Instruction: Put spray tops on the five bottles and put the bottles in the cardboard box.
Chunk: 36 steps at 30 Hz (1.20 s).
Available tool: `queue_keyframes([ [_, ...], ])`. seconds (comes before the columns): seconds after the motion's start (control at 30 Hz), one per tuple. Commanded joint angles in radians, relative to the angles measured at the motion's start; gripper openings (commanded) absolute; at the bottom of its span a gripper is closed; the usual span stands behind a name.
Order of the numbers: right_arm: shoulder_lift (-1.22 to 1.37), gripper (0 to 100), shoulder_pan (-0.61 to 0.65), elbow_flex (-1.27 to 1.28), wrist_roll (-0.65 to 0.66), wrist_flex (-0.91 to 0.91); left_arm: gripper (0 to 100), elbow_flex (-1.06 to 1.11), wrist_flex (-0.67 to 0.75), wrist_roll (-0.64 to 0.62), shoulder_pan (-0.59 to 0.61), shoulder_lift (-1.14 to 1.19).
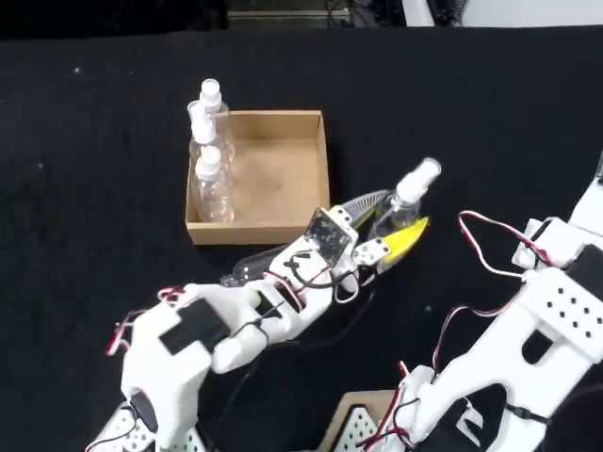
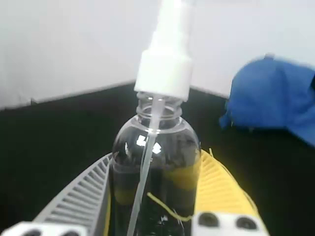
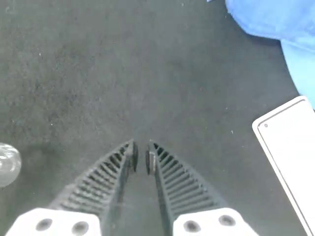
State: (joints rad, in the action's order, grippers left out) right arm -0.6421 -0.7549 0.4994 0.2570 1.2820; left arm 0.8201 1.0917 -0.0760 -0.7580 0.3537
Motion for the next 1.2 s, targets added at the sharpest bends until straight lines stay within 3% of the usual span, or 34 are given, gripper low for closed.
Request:
queue_keyframes([
  [0.0,-0.044,1.2,-0.026,-0.058,0.011,0.003,3,-0.137,-0.002,-0.003,0.002,0.091],
  [0.27,0.001,1.2,-0.028,-0.156,0.032,0.009,3,-0.352,-0.002,0.006,-0.025,0.269],
  [1.17,0.067,1.2,-0.020,-0.180,0.023,0.003,3,-0.308,0.000,0.008,-0.012,0.279],
])
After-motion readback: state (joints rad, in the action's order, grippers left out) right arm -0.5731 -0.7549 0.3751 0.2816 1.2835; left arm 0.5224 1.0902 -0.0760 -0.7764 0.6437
